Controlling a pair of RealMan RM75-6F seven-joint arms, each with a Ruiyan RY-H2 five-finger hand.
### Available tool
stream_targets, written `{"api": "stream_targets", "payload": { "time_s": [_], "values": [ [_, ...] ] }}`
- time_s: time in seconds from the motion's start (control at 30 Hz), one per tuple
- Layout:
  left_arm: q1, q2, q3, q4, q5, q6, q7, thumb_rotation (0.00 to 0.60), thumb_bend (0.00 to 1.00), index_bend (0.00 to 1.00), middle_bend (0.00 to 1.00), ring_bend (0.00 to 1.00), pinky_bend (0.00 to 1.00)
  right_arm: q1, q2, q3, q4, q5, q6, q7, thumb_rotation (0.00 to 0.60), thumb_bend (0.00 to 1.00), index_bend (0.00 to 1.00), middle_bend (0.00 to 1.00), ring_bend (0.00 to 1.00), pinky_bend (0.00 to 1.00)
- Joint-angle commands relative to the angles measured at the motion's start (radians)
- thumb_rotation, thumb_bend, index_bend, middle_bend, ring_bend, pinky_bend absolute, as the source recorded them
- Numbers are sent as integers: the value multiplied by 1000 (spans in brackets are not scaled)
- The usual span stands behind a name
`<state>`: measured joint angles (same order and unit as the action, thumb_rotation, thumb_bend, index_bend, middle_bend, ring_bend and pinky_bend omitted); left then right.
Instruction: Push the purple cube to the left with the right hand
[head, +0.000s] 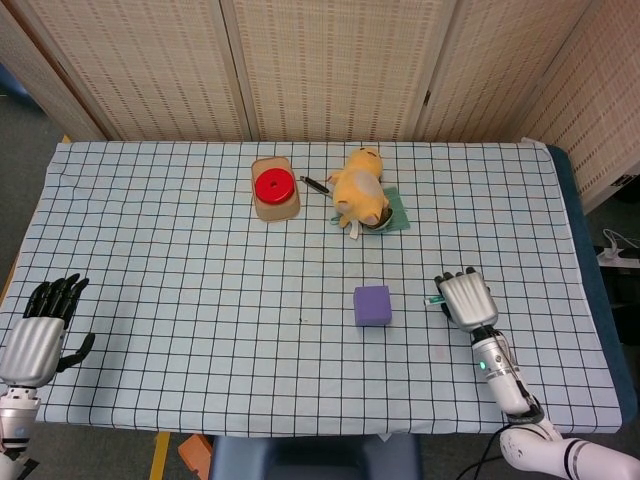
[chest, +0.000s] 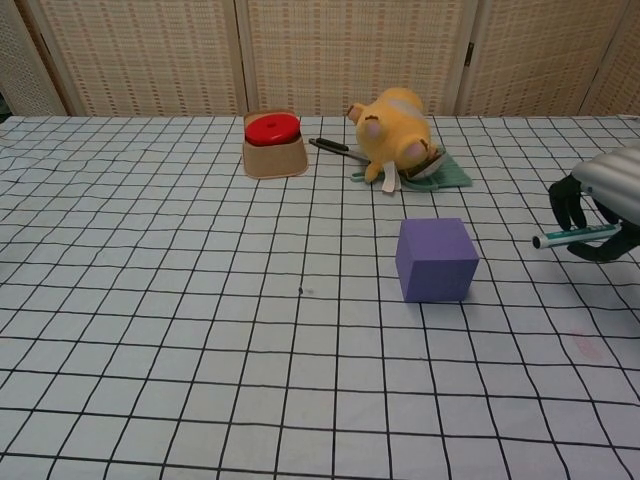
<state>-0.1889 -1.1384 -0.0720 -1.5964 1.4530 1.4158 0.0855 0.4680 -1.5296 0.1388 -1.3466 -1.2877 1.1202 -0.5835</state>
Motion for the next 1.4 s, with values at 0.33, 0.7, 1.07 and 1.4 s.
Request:
{"api": "stream_targets", "payload": {
  "time_s": [0.33, 0.7, 1.07, 1.4],
  "values": [
    [1, 11, 0, 1, 5, 1, -29, 600, 379, 0, 0, 0, 26, 66, -85, 25, -85, 149, -40, -199, 600, 419, 1000, 822, 596, 483],
    [5, 19, 3, -2, 11, 4, -39, 600, 379, 0, 0, 0, 34, 119, -200, 61, -78, 223, 29, -320, 600, 439, 1000, 822, 597, 483],
    [3, 26, 5, -6, 9, -5, -44, 600, 380, 0, 0, 0, 35, 209, -307, 109, -37, 305, 25, -413, 600, 439, 1000, 822, 600, 483],
    [3, 31, 2, -2, 4, -8, -54, 600, 380, 0, 0, 0, 36, 276, -376, 142, -13, 330, 28, -418, 600, 439, 1000, 822, 600, 483]
  ]
}}
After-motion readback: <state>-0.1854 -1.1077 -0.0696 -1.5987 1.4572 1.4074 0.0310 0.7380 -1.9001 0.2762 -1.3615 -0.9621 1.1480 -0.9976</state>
